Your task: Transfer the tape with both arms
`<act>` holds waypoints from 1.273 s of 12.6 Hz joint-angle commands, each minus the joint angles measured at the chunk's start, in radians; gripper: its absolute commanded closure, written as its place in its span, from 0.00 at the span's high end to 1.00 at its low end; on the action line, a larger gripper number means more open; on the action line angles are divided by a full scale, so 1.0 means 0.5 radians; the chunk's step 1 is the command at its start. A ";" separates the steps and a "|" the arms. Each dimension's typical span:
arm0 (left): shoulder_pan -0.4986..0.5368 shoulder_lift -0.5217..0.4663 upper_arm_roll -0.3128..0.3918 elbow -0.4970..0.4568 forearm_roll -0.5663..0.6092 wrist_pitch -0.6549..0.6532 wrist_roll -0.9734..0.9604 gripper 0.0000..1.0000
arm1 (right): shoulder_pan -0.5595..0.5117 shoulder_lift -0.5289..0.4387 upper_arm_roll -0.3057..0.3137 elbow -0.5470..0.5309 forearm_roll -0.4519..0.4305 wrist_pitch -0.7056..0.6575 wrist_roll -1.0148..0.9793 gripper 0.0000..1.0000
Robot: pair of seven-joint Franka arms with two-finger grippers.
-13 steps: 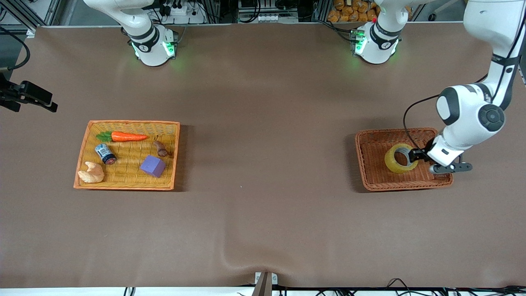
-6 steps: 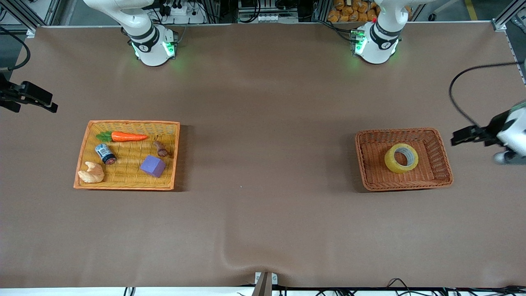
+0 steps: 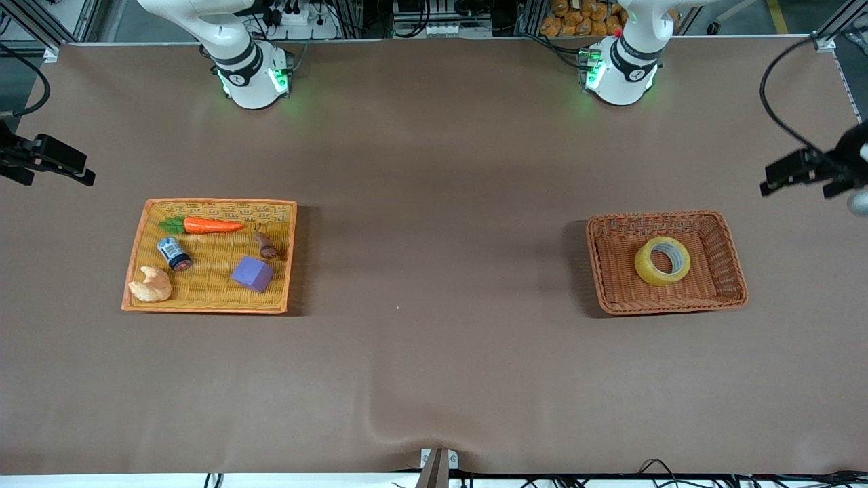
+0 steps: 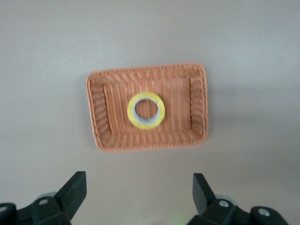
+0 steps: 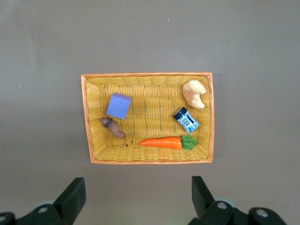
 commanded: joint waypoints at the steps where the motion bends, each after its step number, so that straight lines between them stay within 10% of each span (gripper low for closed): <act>1: -0.222 -0.128 0.155 -0.044 0.010 -0.076 -0.046 1.00 | -0.026 -0.021 0.021 -0.009 -0.016 -0.009 -0.016 1.00; 16: -0.254 -0.319 0.123 -0.369 0.087 0.047 -0.049 1.00 | -0.026 -0.030 0.018 -0.009 -0.013 -0.012 -0.074 1.00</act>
